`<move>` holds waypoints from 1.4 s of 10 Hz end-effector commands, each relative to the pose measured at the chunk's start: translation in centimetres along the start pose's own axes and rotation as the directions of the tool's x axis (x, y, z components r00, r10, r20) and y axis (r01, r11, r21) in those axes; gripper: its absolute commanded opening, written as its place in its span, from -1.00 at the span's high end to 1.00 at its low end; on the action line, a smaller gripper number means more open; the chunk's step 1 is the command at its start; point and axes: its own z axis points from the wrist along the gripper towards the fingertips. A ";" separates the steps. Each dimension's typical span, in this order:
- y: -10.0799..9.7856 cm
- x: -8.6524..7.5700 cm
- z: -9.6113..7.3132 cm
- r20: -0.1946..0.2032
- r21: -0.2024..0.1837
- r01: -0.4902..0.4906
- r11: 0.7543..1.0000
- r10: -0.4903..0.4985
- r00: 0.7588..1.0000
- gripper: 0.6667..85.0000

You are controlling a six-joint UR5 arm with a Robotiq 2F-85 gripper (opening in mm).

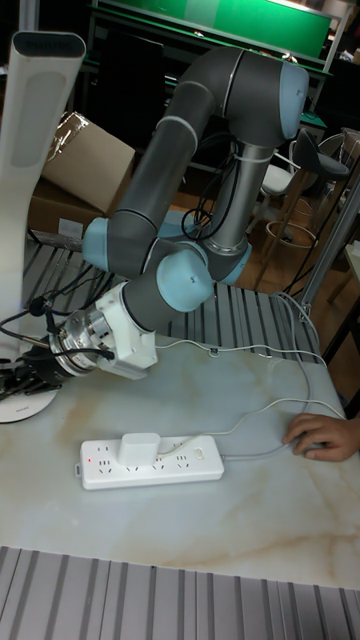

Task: Plug in the power cord of the desk lamp, turn on the socket, and light up the desk lamp

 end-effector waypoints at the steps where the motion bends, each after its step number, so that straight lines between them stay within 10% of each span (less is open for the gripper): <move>1: -4.6 1.1 -1.4 -0.023 0.073 0.089 0.993 -0.088 0.996 0.99; 3: -3.7 1.0 -1.9 -0.016 0.019 0.082 0.996 -0.082 0.997 0.99; 8: -1.8 -1.9 0.6 0.094 0.051 -0.032 0.998 0.027 0.995 0.99; 14: -0.2 -1.2 2.4 0.102 0.000 -0.024 1.000 0.024 0.995 0.99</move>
